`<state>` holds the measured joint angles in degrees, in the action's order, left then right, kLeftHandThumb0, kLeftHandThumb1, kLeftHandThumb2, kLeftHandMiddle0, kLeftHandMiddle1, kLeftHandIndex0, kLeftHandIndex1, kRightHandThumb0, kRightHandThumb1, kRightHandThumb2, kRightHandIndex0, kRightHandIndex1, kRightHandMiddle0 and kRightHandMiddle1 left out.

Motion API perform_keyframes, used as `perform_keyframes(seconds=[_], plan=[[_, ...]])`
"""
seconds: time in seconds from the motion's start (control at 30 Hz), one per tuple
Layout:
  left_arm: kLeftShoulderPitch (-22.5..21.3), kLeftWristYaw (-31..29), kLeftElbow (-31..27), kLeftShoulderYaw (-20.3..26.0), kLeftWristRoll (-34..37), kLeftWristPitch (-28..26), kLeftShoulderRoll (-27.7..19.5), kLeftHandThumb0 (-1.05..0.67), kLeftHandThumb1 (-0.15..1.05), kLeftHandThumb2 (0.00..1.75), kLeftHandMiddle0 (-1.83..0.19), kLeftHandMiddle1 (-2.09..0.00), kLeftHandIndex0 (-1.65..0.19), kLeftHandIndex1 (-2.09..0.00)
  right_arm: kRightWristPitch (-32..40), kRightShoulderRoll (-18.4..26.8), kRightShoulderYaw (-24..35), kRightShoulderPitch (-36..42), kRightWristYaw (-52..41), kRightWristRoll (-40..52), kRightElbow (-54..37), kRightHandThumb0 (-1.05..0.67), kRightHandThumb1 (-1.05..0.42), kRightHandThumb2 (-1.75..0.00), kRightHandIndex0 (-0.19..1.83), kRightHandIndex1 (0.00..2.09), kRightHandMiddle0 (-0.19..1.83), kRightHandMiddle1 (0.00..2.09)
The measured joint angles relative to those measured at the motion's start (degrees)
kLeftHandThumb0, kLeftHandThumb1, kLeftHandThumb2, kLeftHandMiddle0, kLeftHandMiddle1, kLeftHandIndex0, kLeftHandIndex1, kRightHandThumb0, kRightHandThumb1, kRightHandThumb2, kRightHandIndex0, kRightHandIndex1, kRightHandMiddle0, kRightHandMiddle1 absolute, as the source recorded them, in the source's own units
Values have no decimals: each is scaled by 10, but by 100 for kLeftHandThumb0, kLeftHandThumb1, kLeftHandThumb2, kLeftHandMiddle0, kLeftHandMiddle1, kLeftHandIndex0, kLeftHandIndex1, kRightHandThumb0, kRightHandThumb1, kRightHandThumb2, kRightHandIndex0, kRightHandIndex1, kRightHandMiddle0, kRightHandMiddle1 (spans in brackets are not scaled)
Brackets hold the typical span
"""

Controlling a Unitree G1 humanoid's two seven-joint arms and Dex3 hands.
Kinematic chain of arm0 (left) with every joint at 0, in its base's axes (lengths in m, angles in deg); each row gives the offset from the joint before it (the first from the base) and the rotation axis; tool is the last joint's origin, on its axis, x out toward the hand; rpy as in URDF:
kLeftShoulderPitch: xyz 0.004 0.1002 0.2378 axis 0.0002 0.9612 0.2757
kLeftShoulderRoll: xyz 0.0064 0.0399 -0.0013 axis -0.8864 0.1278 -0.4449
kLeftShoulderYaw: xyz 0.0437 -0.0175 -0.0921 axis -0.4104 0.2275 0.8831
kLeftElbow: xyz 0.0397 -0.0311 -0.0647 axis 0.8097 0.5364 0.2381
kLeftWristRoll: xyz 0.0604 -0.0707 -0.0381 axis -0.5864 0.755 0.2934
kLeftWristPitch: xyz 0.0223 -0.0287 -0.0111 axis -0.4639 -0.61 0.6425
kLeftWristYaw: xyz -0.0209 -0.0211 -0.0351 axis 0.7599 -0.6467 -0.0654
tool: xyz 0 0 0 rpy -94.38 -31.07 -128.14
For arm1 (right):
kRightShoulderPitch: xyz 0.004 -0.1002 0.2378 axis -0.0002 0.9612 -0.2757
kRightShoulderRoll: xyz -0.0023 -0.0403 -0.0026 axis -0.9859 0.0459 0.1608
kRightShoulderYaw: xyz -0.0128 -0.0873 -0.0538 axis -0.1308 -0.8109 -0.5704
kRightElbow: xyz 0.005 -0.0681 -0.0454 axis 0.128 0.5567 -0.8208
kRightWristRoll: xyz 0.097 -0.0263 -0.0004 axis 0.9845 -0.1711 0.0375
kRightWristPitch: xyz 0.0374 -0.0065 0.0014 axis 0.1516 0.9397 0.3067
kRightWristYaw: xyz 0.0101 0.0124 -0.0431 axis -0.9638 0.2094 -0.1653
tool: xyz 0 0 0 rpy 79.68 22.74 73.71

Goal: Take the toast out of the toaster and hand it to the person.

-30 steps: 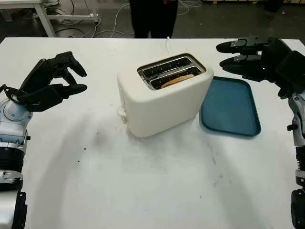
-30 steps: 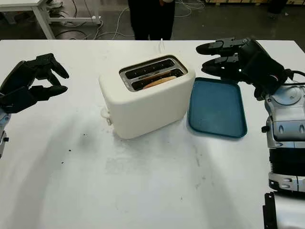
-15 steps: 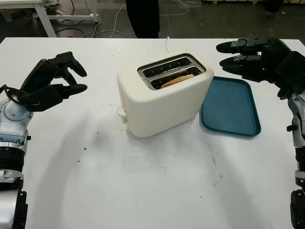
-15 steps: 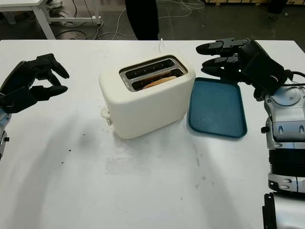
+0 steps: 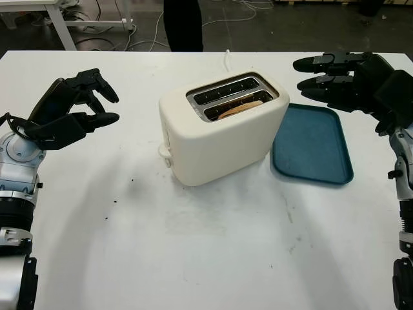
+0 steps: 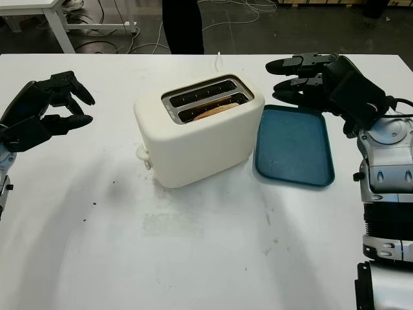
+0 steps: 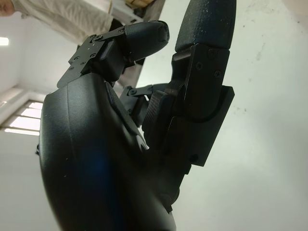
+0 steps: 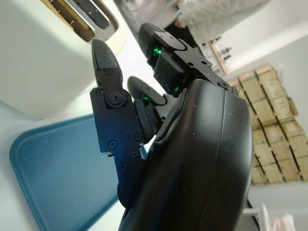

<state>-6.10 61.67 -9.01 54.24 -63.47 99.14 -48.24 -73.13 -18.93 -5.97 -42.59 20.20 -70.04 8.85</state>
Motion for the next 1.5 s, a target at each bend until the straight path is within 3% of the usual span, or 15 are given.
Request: perform_keyframes(seconds=[1.5], plan=[[-13, -4, 12, -3, 1, 5, 2, -105, 92, 27, -60, -141, -40, -144, 2, 0, -3, 0, 0, -7, -6, -42, -89, 0, 58, 59, 77, 1]])
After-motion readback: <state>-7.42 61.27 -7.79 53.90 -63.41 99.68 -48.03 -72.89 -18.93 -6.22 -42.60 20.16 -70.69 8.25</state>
